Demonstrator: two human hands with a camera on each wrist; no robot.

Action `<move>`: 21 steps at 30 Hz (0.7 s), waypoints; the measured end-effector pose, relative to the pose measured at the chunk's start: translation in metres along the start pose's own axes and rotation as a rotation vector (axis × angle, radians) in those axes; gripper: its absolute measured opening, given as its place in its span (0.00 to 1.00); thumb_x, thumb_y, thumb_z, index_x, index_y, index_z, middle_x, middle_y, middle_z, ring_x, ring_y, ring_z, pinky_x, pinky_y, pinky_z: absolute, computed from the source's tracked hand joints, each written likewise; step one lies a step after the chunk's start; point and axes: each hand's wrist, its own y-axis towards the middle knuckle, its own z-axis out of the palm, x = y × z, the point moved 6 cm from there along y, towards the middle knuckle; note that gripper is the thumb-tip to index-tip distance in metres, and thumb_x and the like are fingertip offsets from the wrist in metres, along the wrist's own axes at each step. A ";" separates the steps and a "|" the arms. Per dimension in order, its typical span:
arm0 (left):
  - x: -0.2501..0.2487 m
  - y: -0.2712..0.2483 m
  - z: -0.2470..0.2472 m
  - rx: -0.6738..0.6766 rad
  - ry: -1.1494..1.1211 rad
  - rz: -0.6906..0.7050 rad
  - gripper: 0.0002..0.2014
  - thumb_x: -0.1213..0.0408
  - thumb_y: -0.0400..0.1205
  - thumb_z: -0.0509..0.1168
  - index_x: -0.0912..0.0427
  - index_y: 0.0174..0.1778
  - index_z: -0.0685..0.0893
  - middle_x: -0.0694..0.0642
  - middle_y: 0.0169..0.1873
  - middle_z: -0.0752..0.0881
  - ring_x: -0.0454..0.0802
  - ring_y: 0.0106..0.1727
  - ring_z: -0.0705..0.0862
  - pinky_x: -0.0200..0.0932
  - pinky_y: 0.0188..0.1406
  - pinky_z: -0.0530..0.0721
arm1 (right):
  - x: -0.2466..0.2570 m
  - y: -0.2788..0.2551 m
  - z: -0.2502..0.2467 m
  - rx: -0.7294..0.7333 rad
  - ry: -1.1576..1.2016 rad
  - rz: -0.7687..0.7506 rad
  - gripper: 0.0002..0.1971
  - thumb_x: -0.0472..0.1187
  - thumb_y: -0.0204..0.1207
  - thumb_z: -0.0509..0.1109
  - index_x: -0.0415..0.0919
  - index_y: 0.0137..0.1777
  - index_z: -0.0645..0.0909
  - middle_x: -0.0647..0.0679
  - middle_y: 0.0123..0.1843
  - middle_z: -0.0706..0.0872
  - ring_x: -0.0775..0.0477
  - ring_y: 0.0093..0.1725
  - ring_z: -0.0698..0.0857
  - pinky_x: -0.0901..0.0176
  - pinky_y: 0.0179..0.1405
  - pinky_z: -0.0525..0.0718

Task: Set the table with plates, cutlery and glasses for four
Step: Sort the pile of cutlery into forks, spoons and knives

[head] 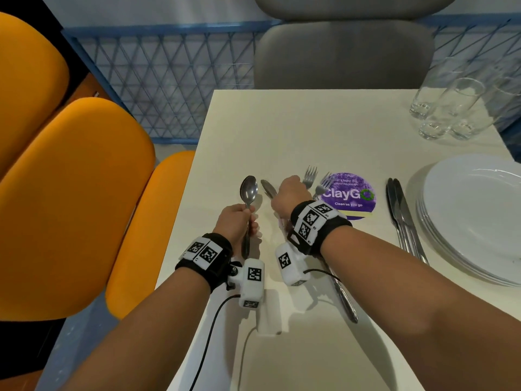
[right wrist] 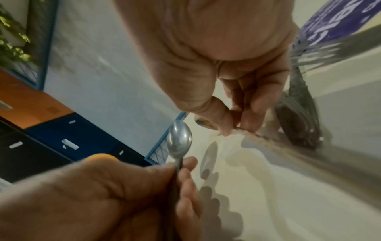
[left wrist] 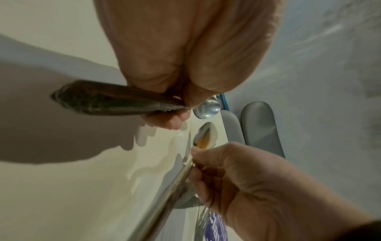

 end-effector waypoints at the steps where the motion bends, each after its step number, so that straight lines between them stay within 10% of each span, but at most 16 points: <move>1: 0.000 0.000 0.001 -0.001 -0.011 0.000 0.10 0.74 0.87 0.49 0.66 0.50 0.76 0.56 0.28 0.73 0.48 0.27 0.71 0.38 0.28 0.75 | 0.000 0.000 -0.002 -0.001 0.074 -0.010 0.27 0.33 0.75 0.69 0.27 0.70 0.63 0.37 0.58 0.82 0.39 0.54 0.87 0.49 0.50 0.88; 9: -0.003 -0.011 0.034 0.137 -0.057 -0.002 0.09 0.74 0.84 0.55 0.68 0.44 0.81 0.61 0.30 0.83 0.54 0.30 0.80 0.50 0.39 0.81 | -0.010 -0.021 -0.005 0.119 0.556 -0.002 0.29 0.26 0.68 0.77 0.33 0.67 0.69 0.32 0.53 0.86 0.41 0.36 0.87 0.44 0.44 0.90; 13: -0.004 -0.018 0.054 0.195 -0.068 -0.023 0.11 0.74 0.86 0.51 0.65 0.46 0.79 0.57 0.29 0.82 0.49 0.27 0.76 0.44 0.32 0.78 | -0.021 -0.024 -0.022 0.040 0.387 -0.064 0.11 0.35 0.70 0.79 0.34 0.39 0.78 0.34 0.44 0.91 0.36 0.43 0.91 0.41 0.49 0.90; 21: -0.003 -0.025 0.085 0.274 -0.044 -0.046 0.18 0.74 0.86 0.48 0.59 0.41 0.82 0.58 0.31 0.78 0.48 0.30 0.72 0.42 0.30 0.72 | -0.051 -0.040 -0.036 -0.003 0.443 -0.091 0.11 0.41 0.76 0.74 0.31 0.48 0.86 0.39 0.37 0.90 0.44 0.35 0.87 0.45 0.49 0.90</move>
